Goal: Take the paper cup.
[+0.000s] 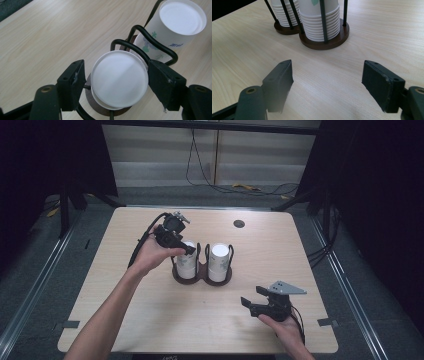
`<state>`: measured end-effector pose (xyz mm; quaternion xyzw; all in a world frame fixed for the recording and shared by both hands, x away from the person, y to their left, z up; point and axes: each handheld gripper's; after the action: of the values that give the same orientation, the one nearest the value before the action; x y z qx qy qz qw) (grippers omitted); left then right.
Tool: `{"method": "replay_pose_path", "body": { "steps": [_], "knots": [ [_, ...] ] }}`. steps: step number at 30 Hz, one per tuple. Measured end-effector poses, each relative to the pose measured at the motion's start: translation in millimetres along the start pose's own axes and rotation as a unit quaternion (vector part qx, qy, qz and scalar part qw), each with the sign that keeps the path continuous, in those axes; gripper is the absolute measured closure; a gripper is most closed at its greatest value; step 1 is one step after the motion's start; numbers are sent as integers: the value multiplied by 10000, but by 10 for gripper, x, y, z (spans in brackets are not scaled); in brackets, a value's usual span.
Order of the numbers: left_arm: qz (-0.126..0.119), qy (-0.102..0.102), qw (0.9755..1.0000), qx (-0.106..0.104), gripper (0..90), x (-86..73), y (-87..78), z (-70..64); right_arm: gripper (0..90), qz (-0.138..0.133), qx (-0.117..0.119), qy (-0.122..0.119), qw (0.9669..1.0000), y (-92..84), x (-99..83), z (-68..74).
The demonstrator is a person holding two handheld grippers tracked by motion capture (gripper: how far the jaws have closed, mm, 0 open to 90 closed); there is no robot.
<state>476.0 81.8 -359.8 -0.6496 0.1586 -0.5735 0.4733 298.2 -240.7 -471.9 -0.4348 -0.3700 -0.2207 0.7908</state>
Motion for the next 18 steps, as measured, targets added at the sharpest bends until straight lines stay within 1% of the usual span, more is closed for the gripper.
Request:
{"method": "replay_pose_path", "body": {
  "steps": [2, 4, 7, 8, 9, 10, 12, 14, 15, 16, 18],
  "knots": [
    [14, 13, 10000, -29, 312, 8, 7, 0, 250, -5, -1, 2, 10000, 0, 0, -1],
    [175, 65, 9998, -85, 304, 35, 29, 1, 250, -9, -3, 13, 10000, -3, 0, -2],
    [237, 14, 9996, -146, 305, 45, 45, 9, 250, -5, -6, 20, 10000, -3, -1, -3],
    [240, 31, 9996, -176, 320, 44, 48, 16, 250, -5, -4, 18, 10000, -3, -1, -3],
    [240, 31, 9996, -176, 330, 44, 48, 16, 250, -5, -4, 18, 10000, -3, -1, -3],
    [314, 22, 9993, -195, 324, 40, 60, 22, 250, -13, 2, 25, 10000, -5, -1, -1],
    [328, -14, 9993, -189, 323, 37, 69, 19, 250, -11, -5, 30, 10000, -6, -2, -1],
    [439, 40, 9988, -232, 320, 38, 87, 23, 250, -16, -11, 12, 10000, -5, -1, -9],
    [495, 31, 9985, -236, 319, 39, 93, 23, 250, -13, -12, 8, 10000, -5, -1, -9],
    [495, 31, 9985, -236, 313, 39, 93, 23, 250, -11, -19, 8, 10000, -5, 0, -8],
    [629, 119, 9976, -281, 311, 34, 130, 23, 250, -9, -20, 13, 10000, -5, -1, -6]
  ]
}}
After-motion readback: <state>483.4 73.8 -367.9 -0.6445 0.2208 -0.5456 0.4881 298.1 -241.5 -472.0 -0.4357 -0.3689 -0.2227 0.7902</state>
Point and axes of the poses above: each handheld gripper's, and its own axes: y roughly forward along the jaws, x roughly out of its top, z roughly to its left, and after that the axes turned 14 degrees about y, right-handed
